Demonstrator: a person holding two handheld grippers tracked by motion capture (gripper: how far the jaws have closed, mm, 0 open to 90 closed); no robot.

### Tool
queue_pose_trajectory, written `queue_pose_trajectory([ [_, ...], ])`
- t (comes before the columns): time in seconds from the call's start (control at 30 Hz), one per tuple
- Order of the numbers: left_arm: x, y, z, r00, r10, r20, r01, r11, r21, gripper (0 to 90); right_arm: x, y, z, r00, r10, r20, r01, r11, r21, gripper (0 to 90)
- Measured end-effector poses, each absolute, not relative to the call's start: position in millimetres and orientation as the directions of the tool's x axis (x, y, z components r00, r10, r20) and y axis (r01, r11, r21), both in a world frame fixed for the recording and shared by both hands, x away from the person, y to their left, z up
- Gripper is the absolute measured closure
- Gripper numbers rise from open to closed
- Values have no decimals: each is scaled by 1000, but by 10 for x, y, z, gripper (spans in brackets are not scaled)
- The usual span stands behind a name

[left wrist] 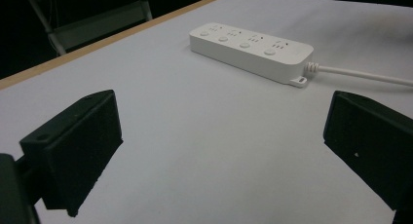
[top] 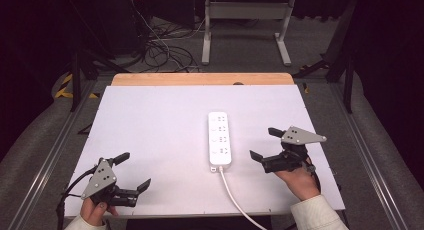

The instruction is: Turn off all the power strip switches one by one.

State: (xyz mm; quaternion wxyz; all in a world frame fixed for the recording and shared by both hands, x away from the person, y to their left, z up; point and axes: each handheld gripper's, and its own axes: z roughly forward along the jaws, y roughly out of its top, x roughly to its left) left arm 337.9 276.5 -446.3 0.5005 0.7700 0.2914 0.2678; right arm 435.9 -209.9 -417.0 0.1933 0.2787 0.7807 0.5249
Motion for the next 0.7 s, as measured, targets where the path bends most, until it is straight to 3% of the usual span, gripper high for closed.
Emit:
queue_pose_trajectory([
  [0.7,3371,2755,-4464,686,715,131,174,-337,925,10,4193,-2484,-4696,-752,658,29,307,311,899,3],
])
